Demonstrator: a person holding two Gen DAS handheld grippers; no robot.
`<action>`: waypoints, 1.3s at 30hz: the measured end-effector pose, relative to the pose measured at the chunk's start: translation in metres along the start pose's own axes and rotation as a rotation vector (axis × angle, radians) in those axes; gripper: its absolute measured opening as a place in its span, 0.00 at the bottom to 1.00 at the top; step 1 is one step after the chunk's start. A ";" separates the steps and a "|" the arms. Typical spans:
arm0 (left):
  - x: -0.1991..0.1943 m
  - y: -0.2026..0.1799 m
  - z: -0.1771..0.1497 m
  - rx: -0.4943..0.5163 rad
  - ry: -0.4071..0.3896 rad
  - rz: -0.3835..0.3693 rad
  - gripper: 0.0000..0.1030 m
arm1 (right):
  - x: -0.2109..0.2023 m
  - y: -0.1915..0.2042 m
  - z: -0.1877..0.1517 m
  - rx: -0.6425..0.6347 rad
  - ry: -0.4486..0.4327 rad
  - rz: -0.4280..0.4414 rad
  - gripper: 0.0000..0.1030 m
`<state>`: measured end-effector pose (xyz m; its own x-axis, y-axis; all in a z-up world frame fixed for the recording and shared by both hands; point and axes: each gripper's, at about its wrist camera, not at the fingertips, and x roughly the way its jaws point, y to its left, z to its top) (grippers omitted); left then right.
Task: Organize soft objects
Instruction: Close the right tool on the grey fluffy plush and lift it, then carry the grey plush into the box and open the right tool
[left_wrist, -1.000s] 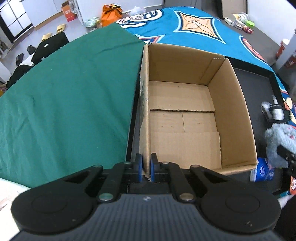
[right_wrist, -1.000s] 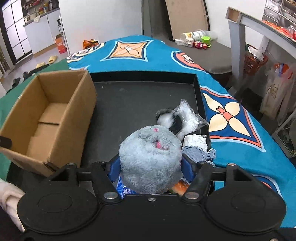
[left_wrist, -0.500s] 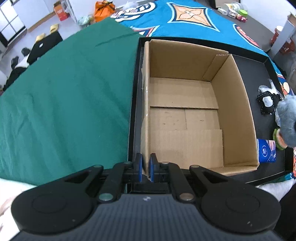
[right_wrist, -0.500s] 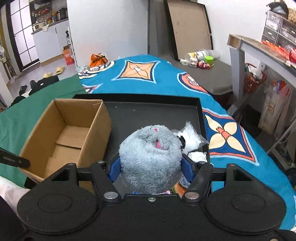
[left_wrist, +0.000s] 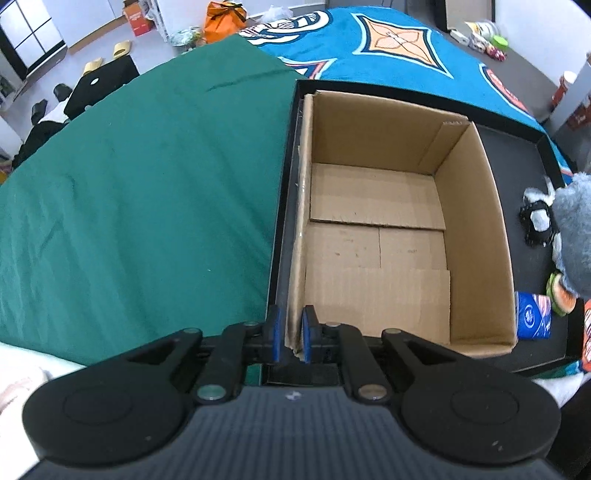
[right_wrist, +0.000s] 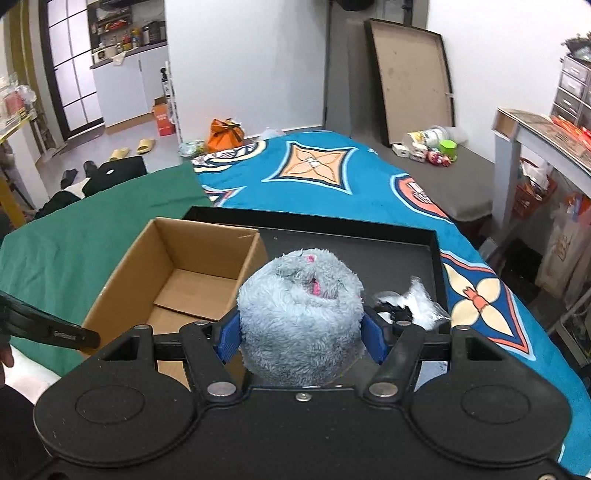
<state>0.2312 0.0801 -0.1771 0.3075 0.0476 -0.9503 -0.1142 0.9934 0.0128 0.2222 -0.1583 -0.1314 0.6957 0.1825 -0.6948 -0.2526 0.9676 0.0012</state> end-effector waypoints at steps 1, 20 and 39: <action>0.000 0.001 0.000 -0.007 -0.001 -0.005 0.10 | 0.001 0.004 0.002 -0.007 0.000 0.006 0.62; 0.008 0.009 0.000 -0.022 -0.001 -0.069 0.10 | 0.027 0.053 0.014 -0.122 0.009 0.049 0.62; 0.009 0.011 -0.001 -0.028 -0.007 -0.073 0.10 | 0.044 0.071 0.020 -0.220 0.004 0.102 0.73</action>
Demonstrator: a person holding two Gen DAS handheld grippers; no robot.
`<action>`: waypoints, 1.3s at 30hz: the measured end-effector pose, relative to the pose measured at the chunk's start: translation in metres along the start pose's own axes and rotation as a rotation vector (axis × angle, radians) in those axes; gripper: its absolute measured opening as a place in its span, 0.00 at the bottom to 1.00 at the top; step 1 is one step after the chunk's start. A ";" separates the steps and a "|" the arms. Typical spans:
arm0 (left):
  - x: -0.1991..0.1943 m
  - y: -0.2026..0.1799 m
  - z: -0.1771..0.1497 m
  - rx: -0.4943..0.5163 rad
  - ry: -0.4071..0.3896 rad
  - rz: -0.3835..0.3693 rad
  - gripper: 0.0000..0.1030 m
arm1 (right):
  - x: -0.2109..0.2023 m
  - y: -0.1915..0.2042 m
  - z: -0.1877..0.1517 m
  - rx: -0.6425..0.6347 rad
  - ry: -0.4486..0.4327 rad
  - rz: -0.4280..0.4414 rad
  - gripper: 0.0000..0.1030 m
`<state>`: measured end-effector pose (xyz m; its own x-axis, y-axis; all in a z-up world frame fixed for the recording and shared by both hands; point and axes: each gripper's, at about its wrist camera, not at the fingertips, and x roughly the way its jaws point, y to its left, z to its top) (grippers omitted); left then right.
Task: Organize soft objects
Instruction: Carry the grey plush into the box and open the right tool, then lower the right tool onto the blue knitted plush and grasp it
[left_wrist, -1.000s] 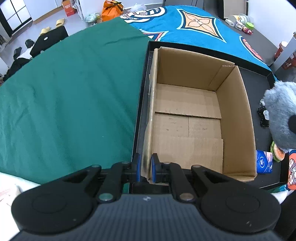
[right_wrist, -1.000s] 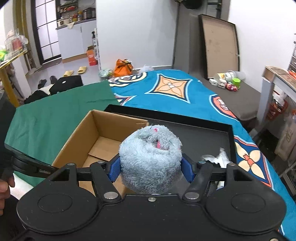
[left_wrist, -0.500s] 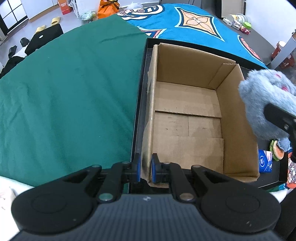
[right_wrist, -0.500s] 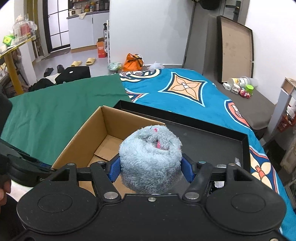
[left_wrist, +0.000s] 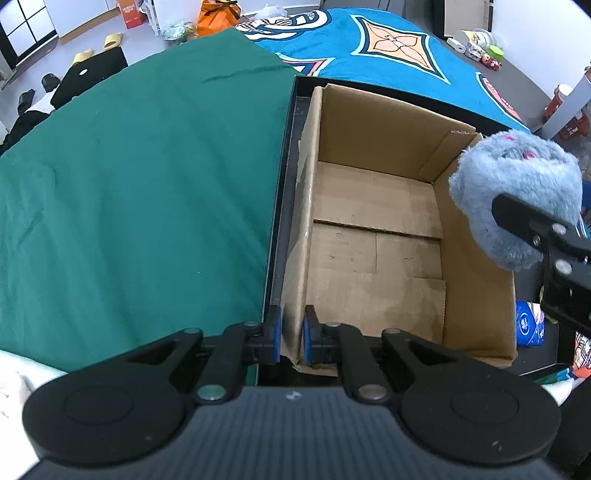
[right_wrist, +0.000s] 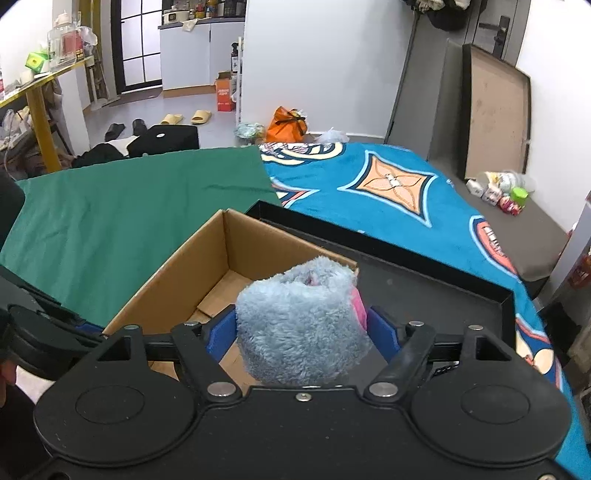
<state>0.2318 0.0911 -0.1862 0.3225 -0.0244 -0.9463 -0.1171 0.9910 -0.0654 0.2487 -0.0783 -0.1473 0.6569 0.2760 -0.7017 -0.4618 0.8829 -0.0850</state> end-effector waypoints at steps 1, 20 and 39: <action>0.000 0.000 0.000 -0.002 0.001 0.002 0.10 | 0.000 0.001 0.000 -0.008 -0.005 0.007 0.73; -0.007 -0.008 -0.001 0.005 -0.023 0.076 0.28 | -0.021 -0.020 -0.008 0.053 -0.027 0.024 0.84; -0.025 -0.036 -0.005 0.076 -0.099 0.157 0.79 | -0.038 -0.097 -0.090 0.266 -0.017 -0.116 0.81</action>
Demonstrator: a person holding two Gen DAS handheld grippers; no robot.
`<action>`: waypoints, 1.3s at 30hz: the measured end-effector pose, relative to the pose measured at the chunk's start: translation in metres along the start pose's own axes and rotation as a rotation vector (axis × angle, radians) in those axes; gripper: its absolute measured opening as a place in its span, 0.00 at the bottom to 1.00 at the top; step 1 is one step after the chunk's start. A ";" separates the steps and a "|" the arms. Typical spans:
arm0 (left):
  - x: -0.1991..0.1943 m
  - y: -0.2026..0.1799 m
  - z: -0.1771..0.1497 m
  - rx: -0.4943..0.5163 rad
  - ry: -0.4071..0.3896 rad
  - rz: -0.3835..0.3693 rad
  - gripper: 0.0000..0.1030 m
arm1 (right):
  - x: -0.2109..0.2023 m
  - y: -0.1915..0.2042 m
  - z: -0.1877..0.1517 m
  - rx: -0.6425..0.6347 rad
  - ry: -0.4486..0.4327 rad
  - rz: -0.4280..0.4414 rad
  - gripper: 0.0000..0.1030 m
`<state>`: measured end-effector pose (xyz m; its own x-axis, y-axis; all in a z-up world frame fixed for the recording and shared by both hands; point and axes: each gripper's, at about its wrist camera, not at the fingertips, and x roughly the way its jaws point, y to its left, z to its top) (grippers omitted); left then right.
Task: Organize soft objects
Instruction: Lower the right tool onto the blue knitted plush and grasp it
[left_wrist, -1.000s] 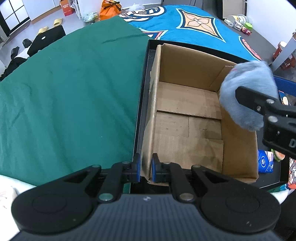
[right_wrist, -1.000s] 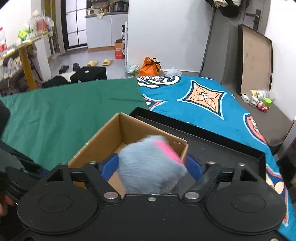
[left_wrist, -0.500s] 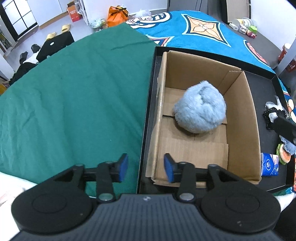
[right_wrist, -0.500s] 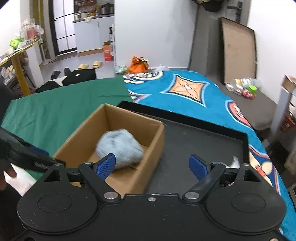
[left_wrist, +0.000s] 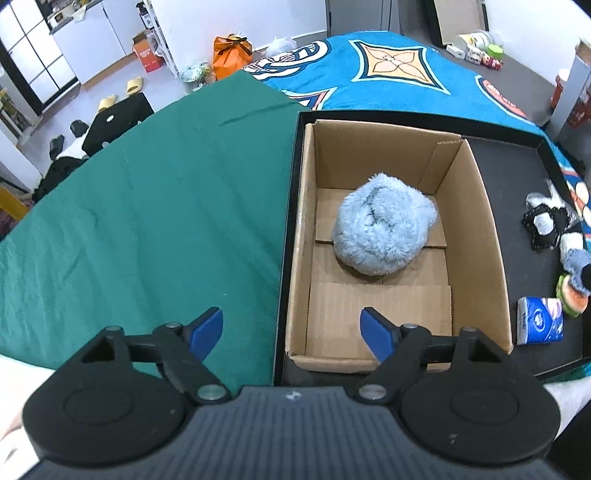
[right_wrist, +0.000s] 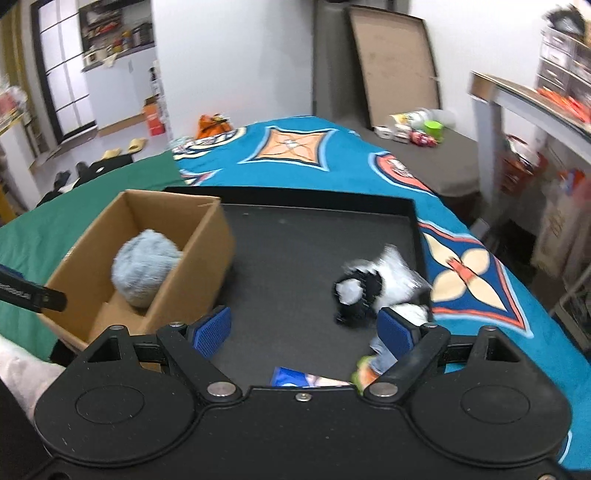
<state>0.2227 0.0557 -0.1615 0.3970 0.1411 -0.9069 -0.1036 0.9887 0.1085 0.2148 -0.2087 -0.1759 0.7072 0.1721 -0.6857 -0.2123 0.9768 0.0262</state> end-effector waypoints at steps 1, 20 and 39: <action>-0.001 -0.001 -0.001 0.008 0.000 0.008 0.79 | 0.001 -0.005 -0.004 0.013 -0.002 -0.005 0.80; -0.007 -0.017 0.005 0.021 0.046 0.098 0.79 | 0.034 -0.078 -0.040 0.222 0.005 -0.001 0.55; -0.011 -0.040 0.015 0.043 0.074 0.207 0.79 | 0.062 -0.097 -0.051 0.302 0.075 0.075 0.25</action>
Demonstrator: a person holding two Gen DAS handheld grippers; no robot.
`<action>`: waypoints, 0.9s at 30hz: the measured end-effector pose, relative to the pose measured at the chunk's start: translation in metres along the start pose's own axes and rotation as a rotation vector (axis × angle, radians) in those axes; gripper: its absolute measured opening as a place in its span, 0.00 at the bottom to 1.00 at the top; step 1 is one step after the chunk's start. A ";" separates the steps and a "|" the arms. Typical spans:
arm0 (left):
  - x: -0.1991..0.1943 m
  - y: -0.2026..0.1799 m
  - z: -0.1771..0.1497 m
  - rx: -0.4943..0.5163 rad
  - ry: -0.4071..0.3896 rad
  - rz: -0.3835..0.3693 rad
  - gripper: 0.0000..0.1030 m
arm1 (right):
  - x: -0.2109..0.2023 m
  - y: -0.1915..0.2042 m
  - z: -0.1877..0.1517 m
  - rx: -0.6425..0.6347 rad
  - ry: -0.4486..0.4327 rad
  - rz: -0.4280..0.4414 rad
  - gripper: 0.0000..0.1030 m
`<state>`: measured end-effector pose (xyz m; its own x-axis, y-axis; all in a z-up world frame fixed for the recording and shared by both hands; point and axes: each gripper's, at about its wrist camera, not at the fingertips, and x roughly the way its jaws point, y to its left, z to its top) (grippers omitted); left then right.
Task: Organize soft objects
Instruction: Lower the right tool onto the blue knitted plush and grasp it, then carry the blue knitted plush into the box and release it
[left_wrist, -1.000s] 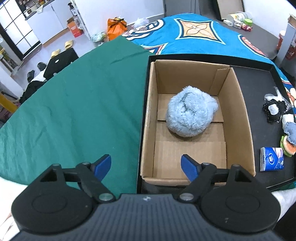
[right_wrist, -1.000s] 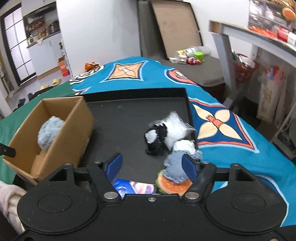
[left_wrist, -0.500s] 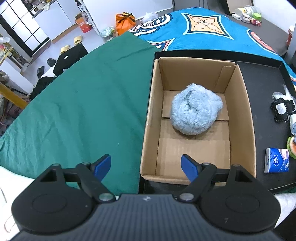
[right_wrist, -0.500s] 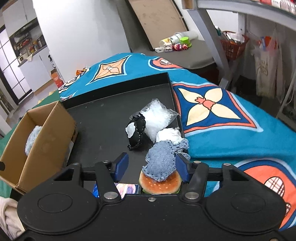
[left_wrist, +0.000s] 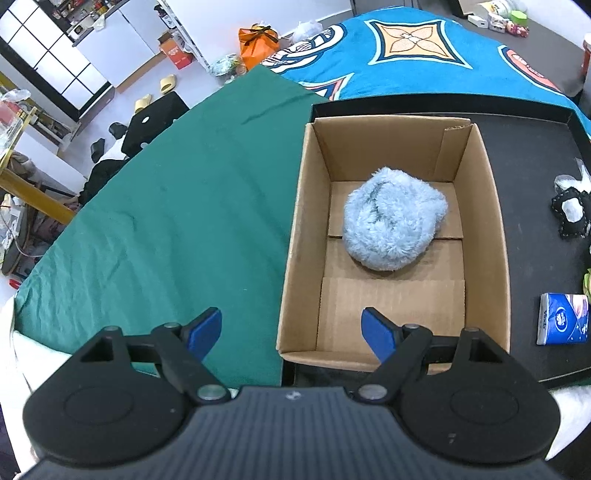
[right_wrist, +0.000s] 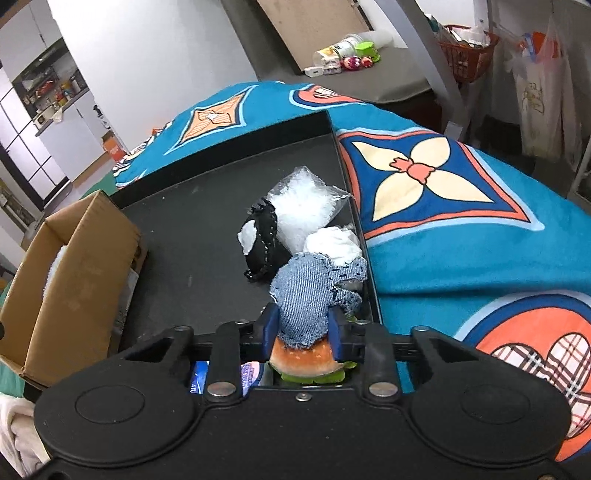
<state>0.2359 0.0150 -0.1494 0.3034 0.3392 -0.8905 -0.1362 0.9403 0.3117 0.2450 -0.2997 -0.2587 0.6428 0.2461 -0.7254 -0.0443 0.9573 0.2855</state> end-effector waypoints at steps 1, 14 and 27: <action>0.000 0.000 0.000 -0.004 0.000 0.004 0.79 | -0.001 0.000 0.000 -0.004 -0.003 0.006 0.24; 0.001 0.006 -0.002 -0.025 -0.007 -0.003 0.79 | -0.023 0.011 0.009 -0.035 -0.030 0.038 0.20; 0.006 0.017 -0.005 -0.052 -0.047 -0.056 0.79 | -0.048 0.054 0.033 -0.118 -0.080 0.041 0.20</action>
<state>0.2304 0.0329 -0.1512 0.3554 0.2877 -0.8893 -0.1658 0.9558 0.2430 0.2375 -0.2648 -0.1876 0.6975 0.2772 -0.6608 -0.1582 0.9590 0.2353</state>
